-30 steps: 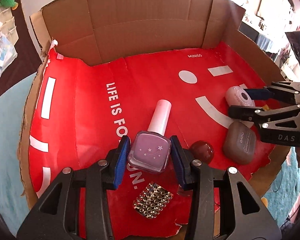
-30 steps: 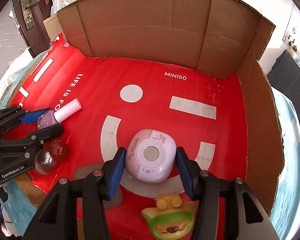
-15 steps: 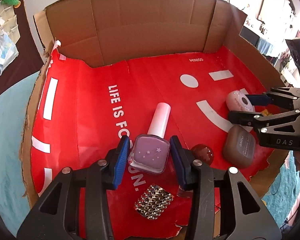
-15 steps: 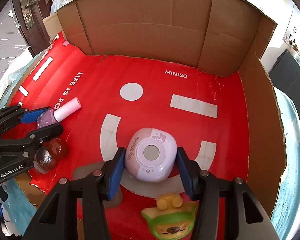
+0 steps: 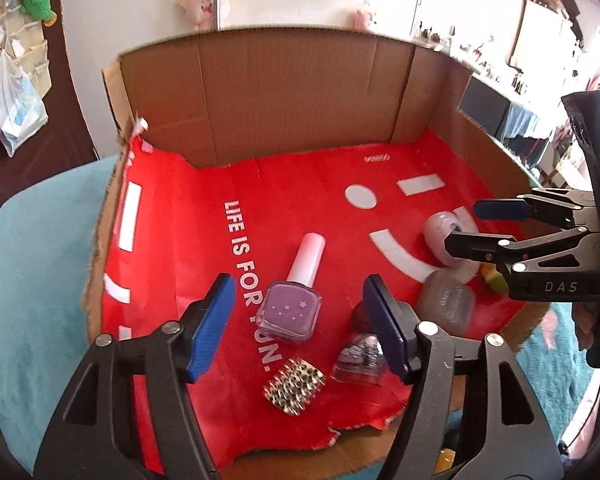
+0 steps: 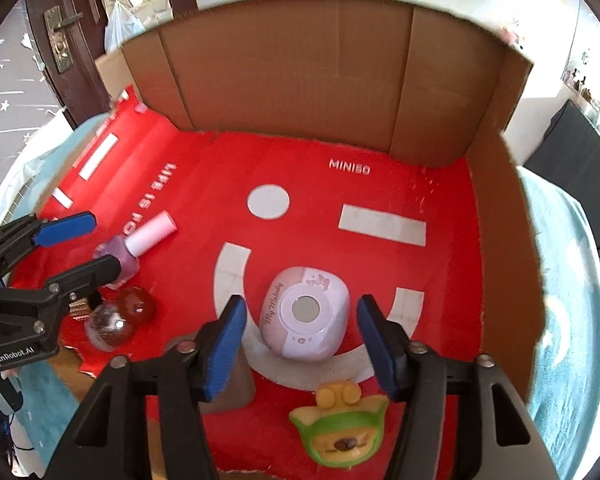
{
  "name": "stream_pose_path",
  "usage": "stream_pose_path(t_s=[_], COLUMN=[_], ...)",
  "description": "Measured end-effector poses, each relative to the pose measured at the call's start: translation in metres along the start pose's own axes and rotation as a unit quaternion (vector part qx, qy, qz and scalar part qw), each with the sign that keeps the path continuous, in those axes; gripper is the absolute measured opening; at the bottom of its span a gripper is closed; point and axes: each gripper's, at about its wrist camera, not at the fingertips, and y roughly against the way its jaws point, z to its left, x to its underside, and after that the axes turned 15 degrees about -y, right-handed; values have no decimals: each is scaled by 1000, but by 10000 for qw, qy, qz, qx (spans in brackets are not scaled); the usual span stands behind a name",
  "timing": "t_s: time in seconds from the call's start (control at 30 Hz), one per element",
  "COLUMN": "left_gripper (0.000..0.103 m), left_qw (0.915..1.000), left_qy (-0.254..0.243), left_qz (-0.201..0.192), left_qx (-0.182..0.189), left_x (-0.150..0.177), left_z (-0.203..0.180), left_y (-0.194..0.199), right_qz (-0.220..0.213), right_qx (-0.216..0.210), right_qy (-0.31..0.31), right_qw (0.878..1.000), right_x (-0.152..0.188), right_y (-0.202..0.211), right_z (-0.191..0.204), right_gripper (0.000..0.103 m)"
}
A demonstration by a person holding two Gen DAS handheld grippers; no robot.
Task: Organize rigid objects
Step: 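Open both tools to release the items onto the red paper, then lift both tools out of the box back toward the remaining items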
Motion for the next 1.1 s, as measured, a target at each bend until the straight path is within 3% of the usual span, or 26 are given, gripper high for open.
stream_pose_path(t_s=[0.17,0.33,0.73,1.1], left_gripper=[74,75,90,94], left_qw=[9988,9955,9860,9774], left_qy=[-119,-174,88,201], left_qz=[-373,-766,-1517,-1910], left_qx=[-286,-533,-688,-885], left_x=[1,6,37,94], left_z=[-10,-24,-55,-96], left_y=[30,61,125,152], right_qz=[-322,-760,-1844,-2744], right_qx=[-108,-224,-365,-269], right_qy=[4,23,-63,-79], right_qw=[9994,9969,9822,9612], right_x=[5,17,70,159], right_y=[34,73,160,202], right_z=[4,4,4,8], right_gripper=[72,82,103,103])
